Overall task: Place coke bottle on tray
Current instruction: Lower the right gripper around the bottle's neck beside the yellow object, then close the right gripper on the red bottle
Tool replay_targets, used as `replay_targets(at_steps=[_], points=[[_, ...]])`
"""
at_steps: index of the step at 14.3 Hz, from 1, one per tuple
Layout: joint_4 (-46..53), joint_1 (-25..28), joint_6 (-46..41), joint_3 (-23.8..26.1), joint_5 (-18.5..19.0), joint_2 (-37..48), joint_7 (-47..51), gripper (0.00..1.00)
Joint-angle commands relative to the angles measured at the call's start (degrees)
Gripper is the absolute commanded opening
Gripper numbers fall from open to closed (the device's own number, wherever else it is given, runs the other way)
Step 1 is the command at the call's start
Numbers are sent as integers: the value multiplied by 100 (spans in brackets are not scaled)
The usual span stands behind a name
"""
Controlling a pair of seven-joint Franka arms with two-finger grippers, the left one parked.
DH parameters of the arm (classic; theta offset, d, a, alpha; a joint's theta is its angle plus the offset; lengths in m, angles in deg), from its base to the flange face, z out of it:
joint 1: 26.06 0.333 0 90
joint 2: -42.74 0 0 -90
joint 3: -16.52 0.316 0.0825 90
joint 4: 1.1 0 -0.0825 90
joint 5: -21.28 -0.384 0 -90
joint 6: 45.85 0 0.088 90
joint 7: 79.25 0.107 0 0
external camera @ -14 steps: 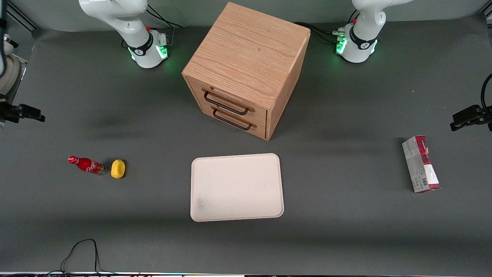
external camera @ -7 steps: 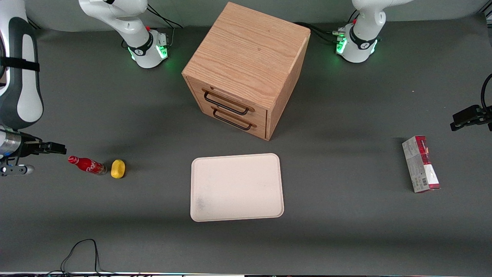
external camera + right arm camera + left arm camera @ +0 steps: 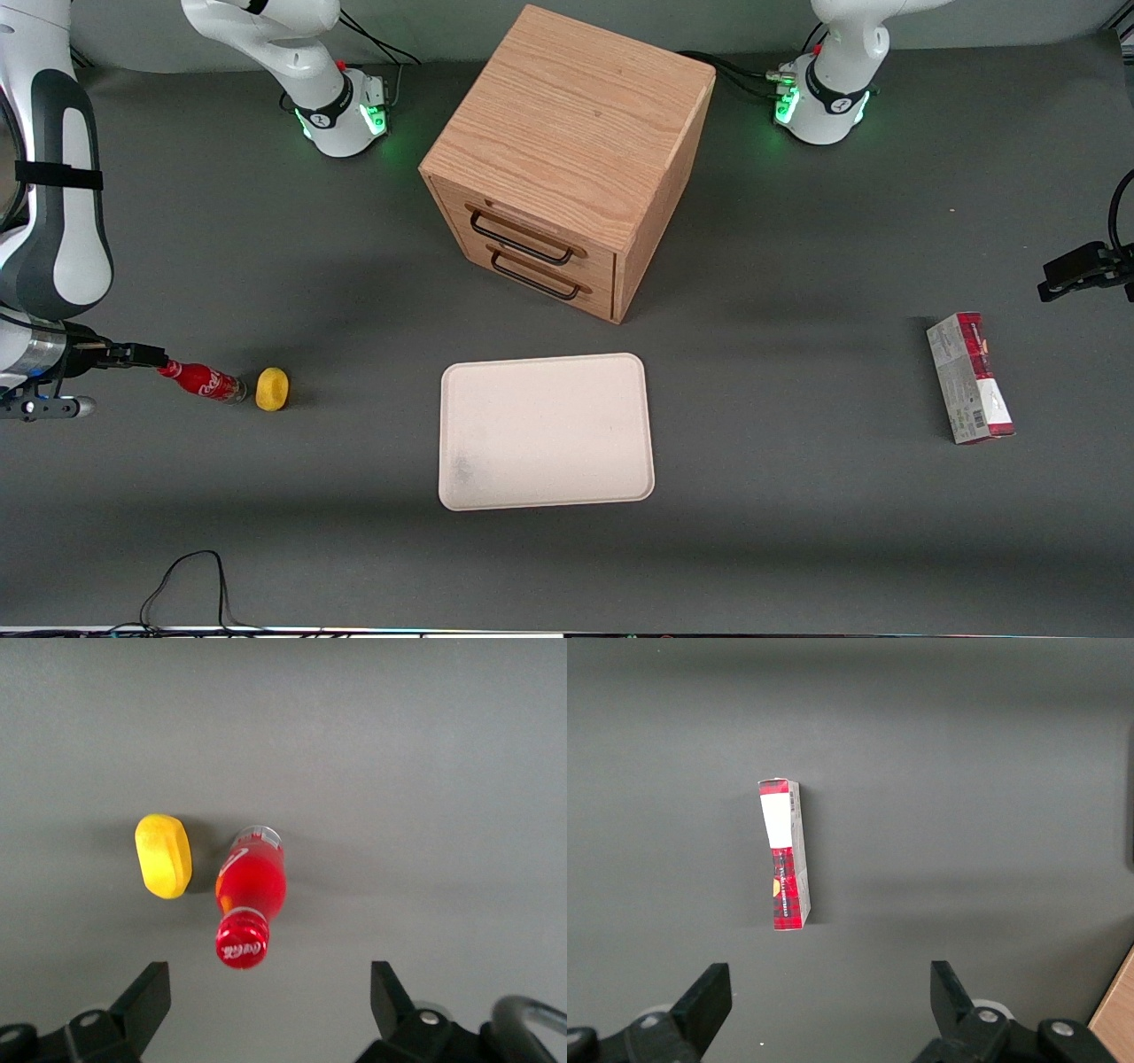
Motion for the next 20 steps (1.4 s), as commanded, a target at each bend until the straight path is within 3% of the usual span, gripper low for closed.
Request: replay_targets(at_steps=[1,18,20], points=[[-262,-7,309,34,-112,74,80,100],[-1001,-7,1162,157,-165,127,-35,98],[-1001,-7,1153,157,-165,118,-43,89]])
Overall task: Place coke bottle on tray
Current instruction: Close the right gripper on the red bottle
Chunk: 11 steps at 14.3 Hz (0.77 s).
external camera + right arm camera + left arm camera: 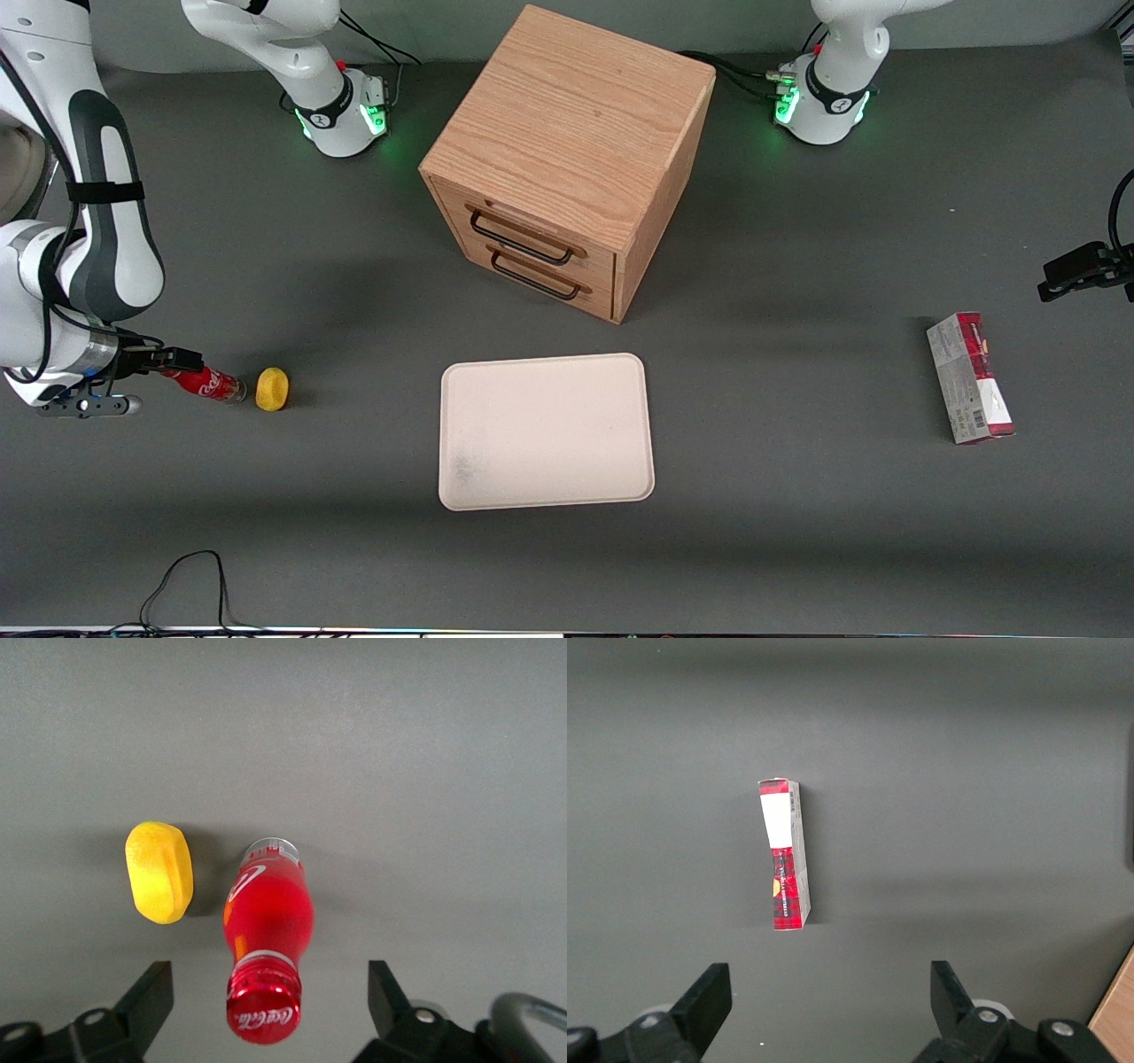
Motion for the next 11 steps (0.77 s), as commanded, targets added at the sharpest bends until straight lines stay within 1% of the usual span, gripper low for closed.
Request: replay_targets(at_steps=[1,2,3,11], points=[[-119,-8,73,24,-125,117,-43,66],[-119,-16,73,24,-125,126,-43,18],[-119,-16,64,24,-125,143,-43,0],[-119,-16,-6,24,-125,161,-34,0]])
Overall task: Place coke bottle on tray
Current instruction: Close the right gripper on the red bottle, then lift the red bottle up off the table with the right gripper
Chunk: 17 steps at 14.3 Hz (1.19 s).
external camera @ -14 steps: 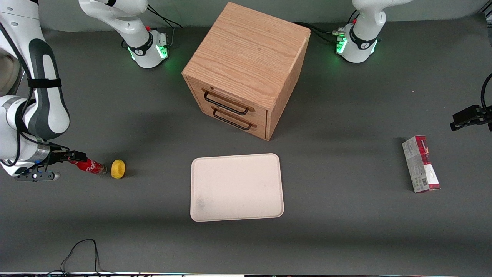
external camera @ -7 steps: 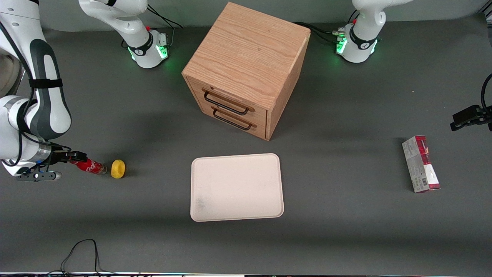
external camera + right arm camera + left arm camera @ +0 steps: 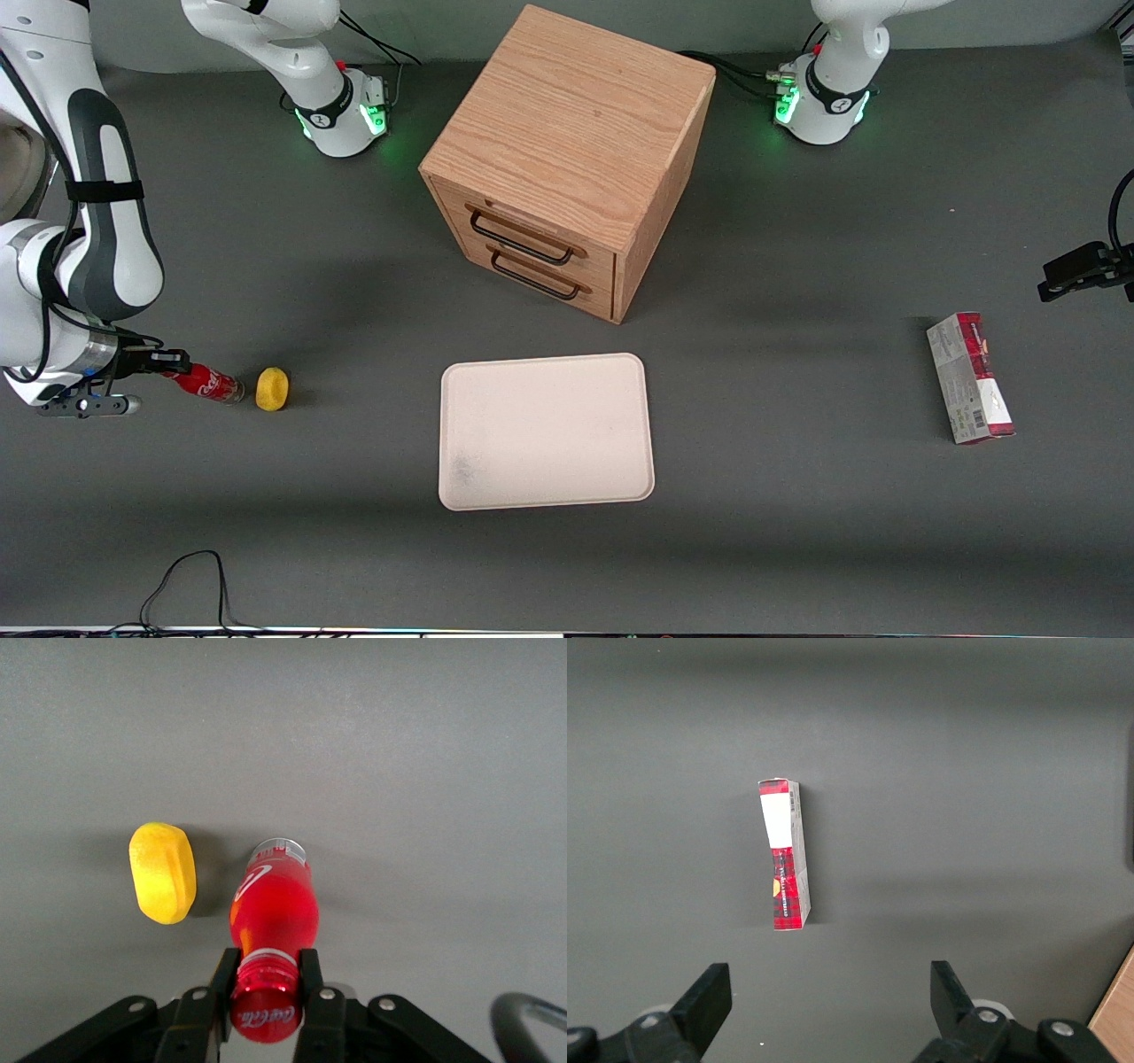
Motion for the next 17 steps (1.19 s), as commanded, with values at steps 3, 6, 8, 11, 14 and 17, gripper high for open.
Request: replay_targets(at_steps=[3,6,8,11,14,17], points=[[-96,-16,-233,20,-95,215,-25,0],[-61,-7,-820,20,-87,565,-34,0],[-44,-7,-1321,20,-52,899,-25,0],[70,-7,-2269,2,-16,1523,19,0],[229,-7,-3176,2,150,2103,45,0],[553,-7,-3774,11,186,2325,89,0]])
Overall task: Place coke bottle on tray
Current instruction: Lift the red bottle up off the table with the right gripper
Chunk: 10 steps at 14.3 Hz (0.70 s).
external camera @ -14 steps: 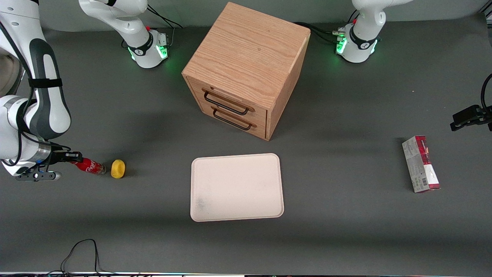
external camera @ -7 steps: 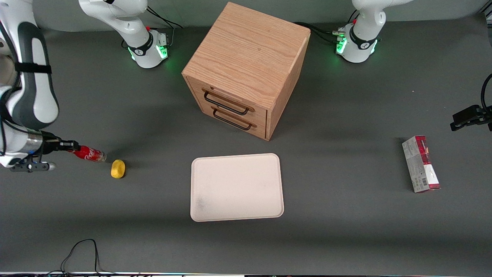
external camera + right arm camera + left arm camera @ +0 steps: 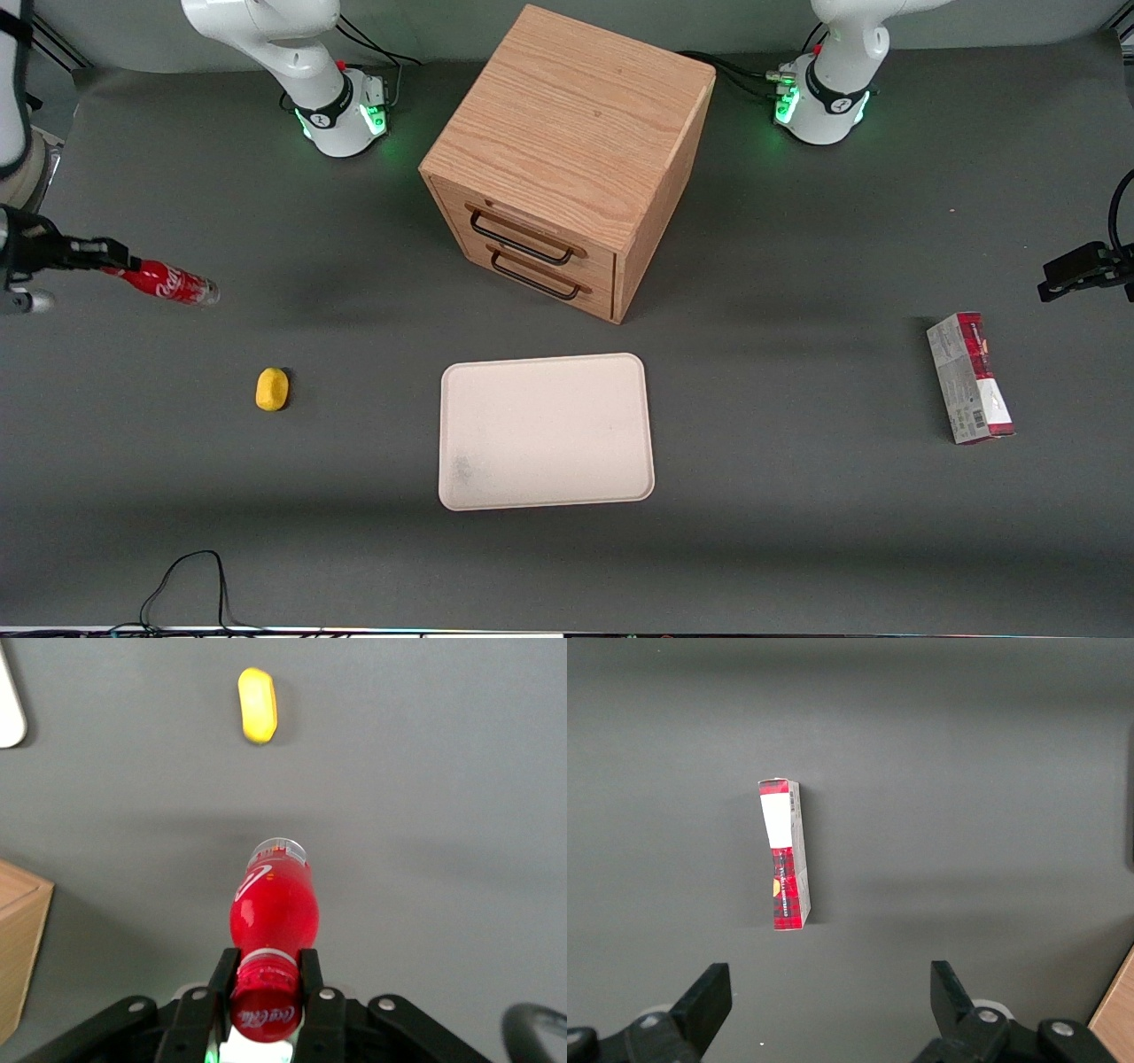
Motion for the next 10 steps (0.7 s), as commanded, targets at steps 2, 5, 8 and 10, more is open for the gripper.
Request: replay_targets(at_steps=[2,5,8,10], points=[[441,5,-467,39,105,42,133,0],[1002,5,-651,266,105,-265,378,0],[2012,31,-1098,687,105,-976,974,0],[2706,66,-1345,1100,87,-1494,1842,0]])
